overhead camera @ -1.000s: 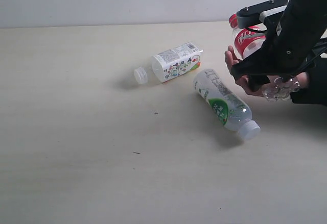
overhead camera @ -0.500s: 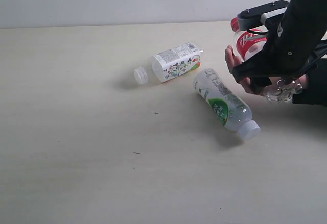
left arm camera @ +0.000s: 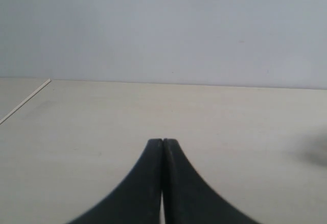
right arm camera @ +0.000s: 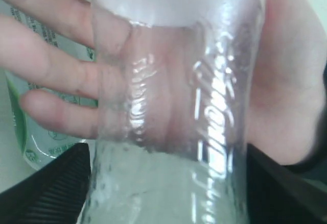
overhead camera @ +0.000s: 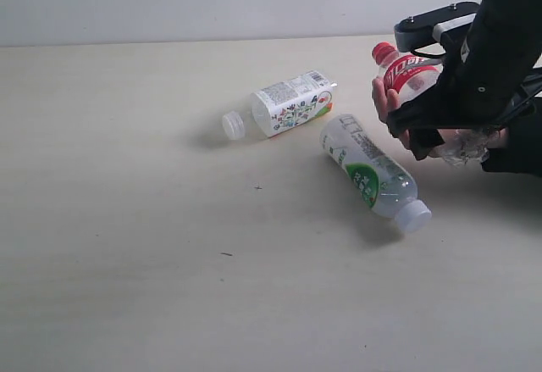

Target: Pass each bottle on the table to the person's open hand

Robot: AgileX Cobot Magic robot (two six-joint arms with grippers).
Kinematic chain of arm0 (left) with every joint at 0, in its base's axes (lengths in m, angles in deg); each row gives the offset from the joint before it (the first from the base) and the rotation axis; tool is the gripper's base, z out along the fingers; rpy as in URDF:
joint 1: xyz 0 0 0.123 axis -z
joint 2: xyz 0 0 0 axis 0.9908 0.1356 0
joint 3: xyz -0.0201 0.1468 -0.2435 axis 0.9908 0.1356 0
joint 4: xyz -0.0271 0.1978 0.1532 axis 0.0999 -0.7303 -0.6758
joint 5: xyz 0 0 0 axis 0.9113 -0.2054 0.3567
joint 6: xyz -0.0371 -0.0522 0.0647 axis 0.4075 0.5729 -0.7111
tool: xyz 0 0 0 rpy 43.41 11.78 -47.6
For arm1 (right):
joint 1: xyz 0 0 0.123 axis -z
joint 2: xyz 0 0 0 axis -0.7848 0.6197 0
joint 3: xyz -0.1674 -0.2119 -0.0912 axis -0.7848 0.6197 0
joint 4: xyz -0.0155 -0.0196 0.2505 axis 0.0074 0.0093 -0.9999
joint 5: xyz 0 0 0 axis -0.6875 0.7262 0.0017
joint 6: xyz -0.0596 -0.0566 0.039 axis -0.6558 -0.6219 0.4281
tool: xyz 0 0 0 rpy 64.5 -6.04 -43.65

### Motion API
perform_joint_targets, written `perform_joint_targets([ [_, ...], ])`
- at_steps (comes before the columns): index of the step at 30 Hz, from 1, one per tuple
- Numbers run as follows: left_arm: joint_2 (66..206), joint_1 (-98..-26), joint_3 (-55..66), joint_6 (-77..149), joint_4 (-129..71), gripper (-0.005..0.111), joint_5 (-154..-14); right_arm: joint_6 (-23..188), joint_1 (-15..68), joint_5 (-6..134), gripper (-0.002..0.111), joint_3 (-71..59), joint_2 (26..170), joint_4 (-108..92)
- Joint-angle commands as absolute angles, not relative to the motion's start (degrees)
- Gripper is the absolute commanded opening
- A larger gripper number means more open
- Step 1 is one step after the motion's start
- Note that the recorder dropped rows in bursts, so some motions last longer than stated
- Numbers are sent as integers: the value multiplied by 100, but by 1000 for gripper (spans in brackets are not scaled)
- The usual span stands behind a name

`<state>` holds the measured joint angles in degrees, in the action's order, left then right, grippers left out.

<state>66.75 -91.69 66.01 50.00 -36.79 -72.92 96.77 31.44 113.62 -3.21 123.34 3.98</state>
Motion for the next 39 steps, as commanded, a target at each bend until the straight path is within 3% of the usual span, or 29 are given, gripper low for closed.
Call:
perform_joint_targets([
  [1,6647,-9147,6602,4994,-3628,0,-7281,9675,3172,11230,75,-302,12325,436],
  [25,6647,-9147,6602,4994,-3628,0,-7281,9610,3172,10540,75,-302,11227,586],
  [32,6647,-9147,6602,4994,-3628,0,-7281,8838,3172,11541,73,-272,9721,354],
  [34,6647,-9147,6602,4994,-3628,0,-7281,8800,3172,11558,67,-22,9149,270],
  [39,6647,-9147,6602,4994,-3628,0,-7281,7772,3172,10364,27,1540,7173,-1263],
])
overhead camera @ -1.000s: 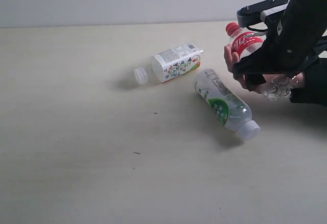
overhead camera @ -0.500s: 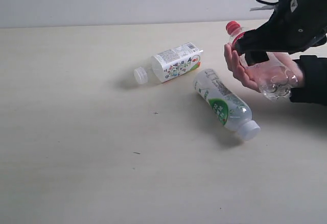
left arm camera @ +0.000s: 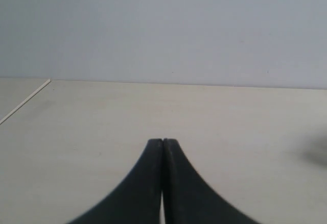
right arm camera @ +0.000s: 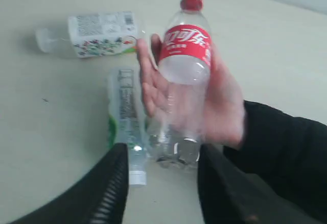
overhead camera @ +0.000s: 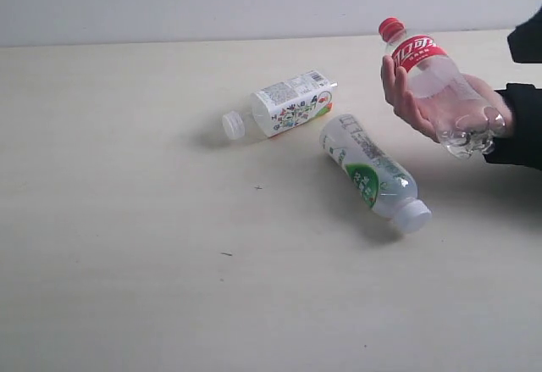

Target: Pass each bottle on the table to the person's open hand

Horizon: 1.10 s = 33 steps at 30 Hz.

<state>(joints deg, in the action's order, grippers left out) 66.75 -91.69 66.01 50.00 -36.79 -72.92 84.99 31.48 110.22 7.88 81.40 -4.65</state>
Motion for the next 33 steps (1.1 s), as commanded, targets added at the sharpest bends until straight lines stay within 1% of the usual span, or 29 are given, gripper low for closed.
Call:
perform_joint_targets([
  [1,6647,-9147,6602,4994,-3628,0,-7281,7648,3172,10233,22,1746,6936,-1470],
  [3,6647,-9147,6602,4994,-3628,0,-7281,7524,3172,9885,9,2275,6322,-1671],
  [4,6647,-9147,6602,4994,-3628,0,-7281,7477,3172,9562,1,2777,5684,-1756],
  [5,6647,-9147,6602,4994,-3628,0,-7281,7418,3172,9365,0,2991,5361,-1813],
  [6,6647,-9147,6602,4994,-3628,0,-7281,7289,3104,8913,0,3289,4816,-1755],
  [7,6647,-9147,6602,4994,-3628,0,-7281,7158,3062,8776,0,3408,4545,-1639],
  [13,6647,-9147,6602,4994,-3628,0,-7281,7068,2734,8783,0,3737,3714,-1397],
  [19,6647,-9147,6602,4994,-3628,0,-7281,7068,2734,8527,0,3986,3226,-1733],
  [25,6647,-9147,6602,4994,-3628,0,-7281,7068,2734,8600,0,4335,2645,-1768],
  [28,6647,-9147,6602,4994,-3628,0,-7281,7068,2734,8538,0,4397,2645,-1768],
  [33,6647,-9147,6602,4994,-3628,0,-7281,7082,2367,8885,0,4397,2645,-1768],
])
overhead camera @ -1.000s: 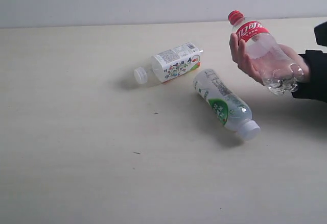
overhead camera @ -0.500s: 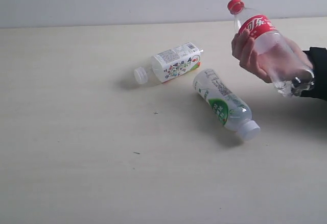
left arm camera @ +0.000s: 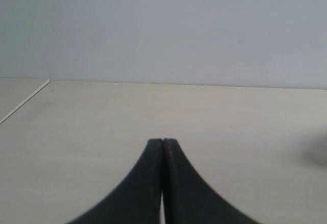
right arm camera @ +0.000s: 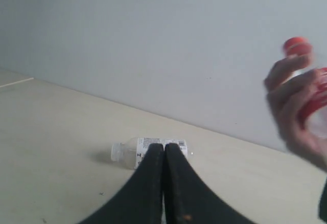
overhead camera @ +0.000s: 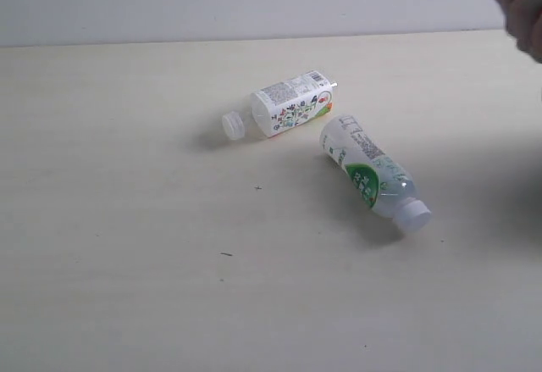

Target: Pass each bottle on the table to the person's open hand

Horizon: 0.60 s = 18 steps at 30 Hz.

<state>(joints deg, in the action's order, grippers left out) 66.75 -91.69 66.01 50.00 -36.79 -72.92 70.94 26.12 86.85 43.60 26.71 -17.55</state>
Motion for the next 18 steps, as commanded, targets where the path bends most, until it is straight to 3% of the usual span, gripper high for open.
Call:
perform_joint_targets([
  [1,6647,-9147,6602,4994,-3628,0,-7281,7082,2305,8885,0,4397,2645,-1746],
  [18,6647,-9147,6602,4994,-3628,0,-7281,7068,2242,8826,0,4397,2645,-915],
])
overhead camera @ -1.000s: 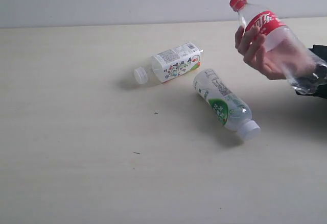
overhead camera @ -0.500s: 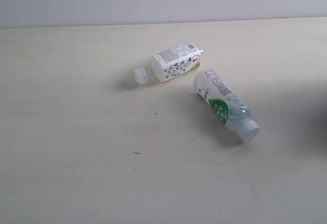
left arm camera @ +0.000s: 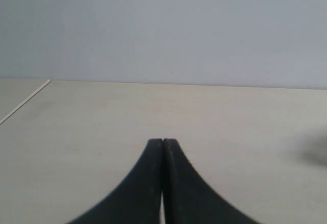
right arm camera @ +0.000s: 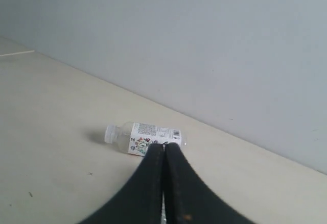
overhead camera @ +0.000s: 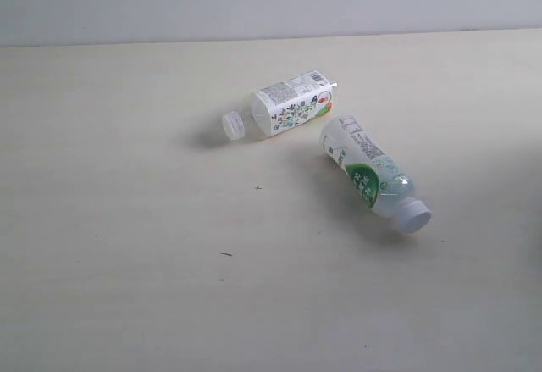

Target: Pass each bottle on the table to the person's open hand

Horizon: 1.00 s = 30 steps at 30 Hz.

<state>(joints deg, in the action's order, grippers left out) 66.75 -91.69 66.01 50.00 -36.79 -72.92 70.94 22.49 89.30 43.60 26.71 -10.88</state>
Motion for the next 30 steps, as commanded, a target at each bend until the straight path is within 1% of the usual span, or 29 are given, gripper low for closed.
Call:
perform_joint_targets([
  [1,6647,-9147,6602,4994,-3628,0,-7281,7068,2242,8826,0,4397,2645,-915],
  [10,6647,-9147,6602,4994,-3628,0,-7281,7078,2242,8802,0,4397,2645,-939],
  [17,6647,-9147,6602,4994,-3628,0,-7281,7078,2242,7714,0,4397,2645,-967],
  [19,6647,-9147,6602,4994,-3628,0,-7281,7078,2242,7993,0,4397,2645,-967],
  [20,6647,-9147,6602,4994,-3628,0,-7281,7078,2242,8380,0,4397,2645,-967],
  [22,6647,-9147,6602,4994,-3628,0,-7281,7078,2242,8535,0,4397,2645,-978],
  [25,6647,-9147,6602,4994,-3628,0,-7281,7078,2242,8503,0,4397,2645,-965],
  [28,6647,-9147,6602,4994,-3628,0,-7281,7068,2242,7941,0,4397,2645,-676],
  [30,6647,-9147,6602,4994,-3628,0,-7281,7068,2242,8135,0,4397,2645,-676],
])
